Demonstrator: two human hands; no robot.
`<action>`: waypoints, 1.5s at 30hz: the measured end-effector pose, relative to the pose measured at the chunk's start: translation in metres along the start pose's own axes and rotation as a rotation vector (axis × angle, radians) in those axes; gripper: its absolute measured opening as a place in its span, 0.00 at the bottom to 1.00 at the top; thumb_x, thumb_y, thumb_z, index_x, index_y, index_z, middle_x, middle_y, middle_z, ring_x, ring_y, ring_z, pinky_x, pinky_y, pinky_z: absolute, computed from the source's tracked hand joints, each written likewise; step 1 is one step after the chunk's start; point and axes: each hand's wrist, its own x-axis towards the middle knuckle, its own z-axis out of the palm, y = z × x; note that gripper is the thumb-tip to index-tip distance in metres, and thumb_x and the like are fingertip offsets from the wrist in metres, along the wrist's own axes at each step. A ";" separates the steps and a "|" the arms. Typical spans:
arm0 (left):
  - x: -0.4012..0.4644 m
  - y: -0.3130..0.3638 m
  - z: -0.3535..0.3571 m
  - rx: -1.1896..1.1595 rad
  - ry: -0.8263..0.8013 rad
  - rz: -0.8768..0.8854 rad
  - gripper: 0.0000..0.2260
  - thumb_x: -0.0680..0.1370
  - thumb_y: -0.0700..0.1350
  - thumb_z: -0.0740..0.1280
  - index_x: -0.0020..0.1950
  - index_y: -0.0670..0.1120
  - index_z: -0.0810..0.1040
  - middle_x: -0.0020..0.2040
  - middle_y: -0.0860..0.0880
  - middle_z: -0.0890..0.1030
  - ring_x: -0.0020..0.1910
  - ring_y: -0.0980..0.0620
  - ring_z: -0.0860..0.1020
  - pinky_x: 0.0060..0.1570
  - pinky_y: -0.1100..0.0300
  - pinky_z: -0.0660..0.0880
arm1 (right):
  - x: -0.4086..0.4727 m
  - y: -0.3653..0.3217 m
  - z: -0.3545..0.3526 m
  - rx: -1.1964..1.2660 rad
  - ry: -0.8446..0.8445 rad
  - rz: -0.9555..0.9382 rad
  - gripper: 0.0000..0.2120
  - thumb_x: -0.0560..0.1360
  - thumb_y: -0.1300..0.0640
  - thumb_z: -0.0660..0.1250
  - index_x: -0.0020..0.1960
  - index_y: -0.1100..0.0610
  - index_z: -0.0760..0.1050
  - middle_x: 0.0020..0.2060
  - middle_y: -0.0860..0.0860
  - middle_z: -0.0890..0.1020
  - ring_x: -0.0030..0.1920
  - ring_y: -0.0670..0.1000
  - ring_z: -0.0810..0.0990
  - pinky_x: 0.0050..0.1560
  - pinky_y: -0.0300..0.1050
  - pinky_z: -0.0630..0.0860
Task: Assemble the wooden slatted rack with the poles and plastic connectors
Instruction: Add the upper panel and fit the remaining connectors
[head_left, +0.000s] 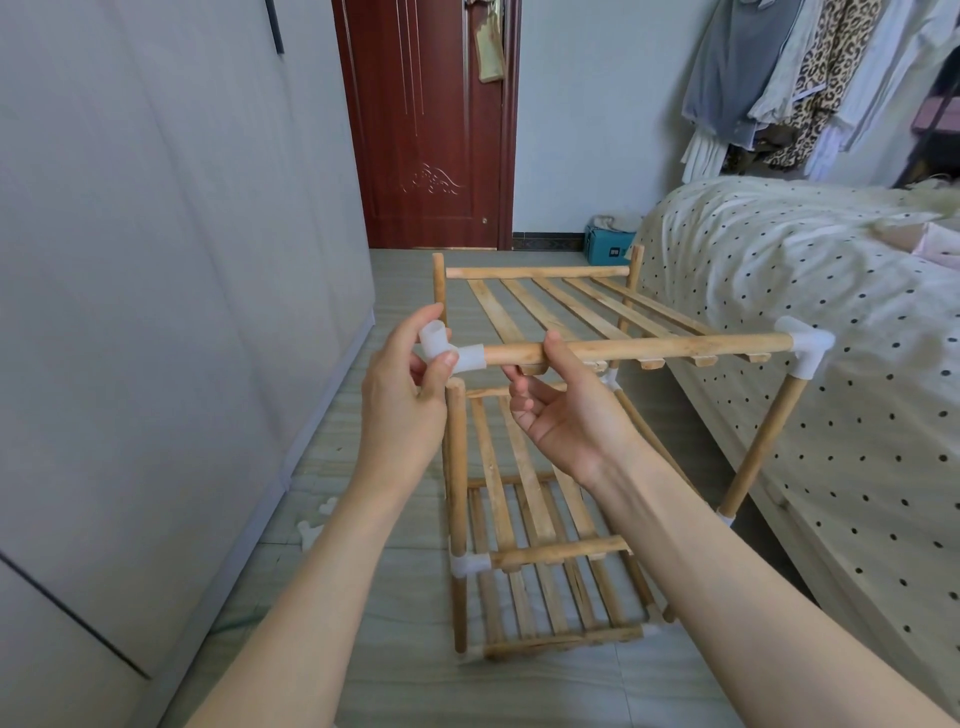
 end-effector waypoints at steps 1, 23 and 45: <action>-0.001 0.001 0.001 -0.016 -0.002 -0.001 0.17 0.79 0.40 0.63 0.65 0.55 0.71 0.55 0.48 0.79 0.47 0.54 0.76 0.46 0.69 0.72 | 0.000 0.000 0.000 -0.003 0.000 0.005 0.09 0.76 0.53 0.66 0.46 0.60 0.74 0.36 0.59 0.79 0.29 0.47 0.75 0.28 0.35 0.74; -0.015 -0.004 -0.004 -0.006 -0.255 0.016 0.39 0.73 0.38 0.71 0.70 0.67 0.51 0.54 0.68 0.68 0.48 0.60 0.76 0.48 0.72 0.73 | -0.005 -0.003 -0.009 -0.082 -0.063 0.041 0.10 0.78 0.49 0.61 0.54 0.52 0.75 0.36 0.56 0.80 0.33 0.47 0.75 0.33 0.37 0.73; -0.016 -0.015 -0.003 -0.002 -0.245 0.098 0.27 0.74 0.39 0.70 0.65 0.62 0.66 0.56 0.59 0.74 0.48 0.65 0.76 0.46 0.75 0.72 | -0.008 0.002 -0.015 -0.080 -0.035 0.023 0.07 0.78 0.51 0.61 0.49 0.54 0.74 0.33 0.55 0.80 0.31 0.47 0.77 0.29 0.35 0.73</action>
